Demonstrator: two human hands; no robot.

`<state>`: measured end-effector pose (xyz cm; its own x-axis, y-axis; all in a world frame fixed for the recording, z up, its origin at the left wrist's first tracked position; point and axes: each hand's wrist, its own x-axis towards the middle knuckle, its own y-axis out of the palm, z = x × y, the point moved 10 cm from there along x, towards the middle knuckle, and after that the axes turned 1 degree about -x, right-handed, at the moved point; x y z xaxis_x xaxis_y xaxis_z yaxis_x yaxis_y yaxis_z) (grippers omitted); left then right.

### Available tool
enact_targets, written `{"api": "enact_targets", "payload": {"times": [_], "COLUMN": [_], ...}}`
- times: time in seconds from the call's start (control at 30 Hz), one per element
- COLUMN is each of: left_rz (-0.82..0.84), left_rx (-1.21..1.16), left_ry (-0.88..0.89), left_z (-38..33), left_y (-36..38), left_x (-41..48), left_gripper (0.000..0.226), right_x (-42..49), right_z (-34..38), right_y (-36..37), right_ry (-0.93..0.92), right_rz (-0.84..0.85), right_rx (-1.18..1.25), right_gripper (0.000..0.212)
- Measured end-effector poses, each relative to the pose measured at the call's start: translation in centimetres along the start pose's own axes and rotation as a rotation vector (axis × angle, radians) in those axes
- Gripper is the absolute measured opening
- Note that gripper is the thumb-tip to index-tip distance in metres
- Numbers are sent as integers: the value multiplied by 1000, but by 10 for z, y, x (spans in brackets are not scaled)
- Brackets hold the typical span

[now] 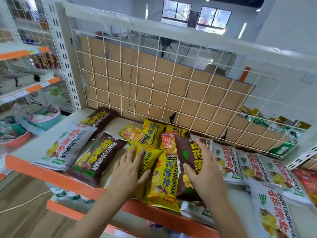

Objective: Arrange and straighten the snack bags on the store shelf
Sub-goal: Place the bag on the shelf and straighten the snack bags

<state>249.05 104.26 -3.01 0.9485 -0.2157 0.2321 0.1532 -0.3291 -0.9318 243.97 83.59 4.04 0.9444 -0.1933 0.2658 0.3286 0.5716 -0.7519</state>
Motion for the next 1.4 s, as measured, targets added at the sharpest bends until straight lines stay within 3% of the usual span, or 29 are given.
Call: {"api": "enact_targets", "payload": {"times": [0.2, 0.6, 1.03, 1.4], "left_rz": [-90, -275, -131, 19], "left_rx": [-37, -94, -117, -196], "left_ry": [42, -181, -95, 89], "left_z": [17, 118, 219, 234], "left_y": [-29, -92, -83, -58], "left_x": [-12, -21, 42, 90], "left_gripper": [65, 64, 65, 70], "right_x": [1, 13, 64, 120], "right_z": [-4, 28, 94, 122], "right_y": [7, 47, 107, 168], "right_ry": [-39, -109, -34, 166], "right_rz": [16, 55, -56, -67], "right_rx": [14, 125, 110, 167], "right_gripper": [70, 73, 72, 70]}}
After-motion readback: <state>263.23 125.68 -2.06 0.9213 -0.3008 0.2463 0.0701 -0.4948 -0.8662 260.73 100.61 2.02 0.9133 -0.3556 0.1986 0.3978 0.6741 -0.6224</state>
